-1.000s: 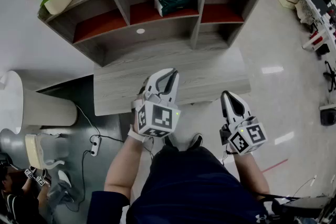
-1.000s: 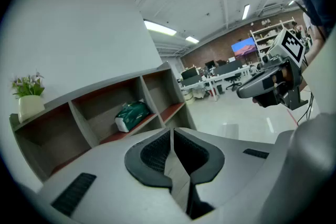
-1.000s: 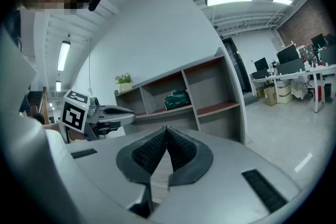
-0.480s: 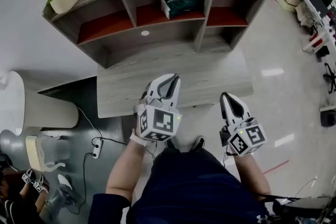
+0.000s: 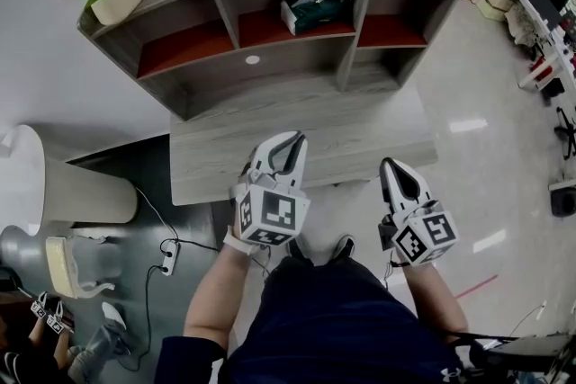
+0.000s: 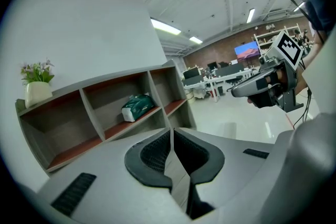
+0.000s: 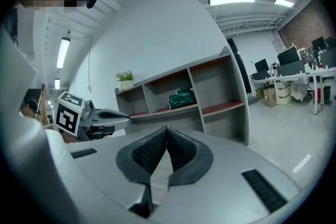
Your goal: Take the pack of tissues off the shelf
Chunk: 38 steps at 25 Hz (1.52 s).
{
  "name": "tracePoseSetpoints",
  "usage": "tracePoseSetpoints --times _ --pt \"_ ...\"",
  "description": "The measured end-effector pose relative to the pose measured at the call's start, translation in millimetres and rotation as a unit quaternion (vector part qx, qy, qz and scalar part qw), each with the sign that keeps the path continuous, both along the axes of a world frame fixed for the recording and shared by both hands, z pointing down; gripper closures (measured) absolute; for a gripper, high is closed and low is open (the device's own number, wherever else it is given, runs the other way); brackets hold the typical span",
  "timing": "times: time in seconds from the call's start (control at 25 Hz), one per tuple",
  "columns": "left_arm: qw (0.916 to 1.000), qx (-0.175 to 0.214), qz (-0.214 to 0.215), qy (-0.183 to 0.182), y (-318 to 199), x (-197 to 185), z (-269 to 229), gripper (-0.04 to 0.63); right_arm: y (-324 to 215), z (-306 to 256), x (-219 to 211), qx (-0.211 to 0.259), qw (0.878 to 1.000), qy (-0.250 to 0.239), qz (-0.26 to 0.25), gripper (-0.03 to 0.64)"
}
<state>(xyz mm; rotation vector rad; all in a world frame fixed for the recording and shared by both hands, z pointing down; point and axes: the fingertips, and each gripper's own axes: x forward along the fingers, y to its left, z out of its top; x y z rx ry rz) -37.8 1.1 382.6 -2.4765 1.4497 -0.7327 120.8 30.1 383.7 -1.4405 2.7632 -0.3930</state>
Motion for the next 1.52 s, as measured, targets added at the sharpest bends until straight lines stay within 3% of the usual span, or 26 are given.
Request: tracePoseSetpoints --times 0.36,0.84,1.52 --pt "0.9996 0.023 0.012 0.007 5 -37 -9 0.561 -8 -16 -31 0.032 0.999 0.037 0.022 0.614" --pt "0.9880 0.089 0.073 -0.103 -18 -38 -18 0.560 -10 -23 -45 0.041 0.995 0.070 0.053 0.614" --pt "0.9803 0.089 0.055 -0.167 -101 -4 -29 0.559 -91 -8 -22 0.024 0.999 0.037 0.012 0.614"
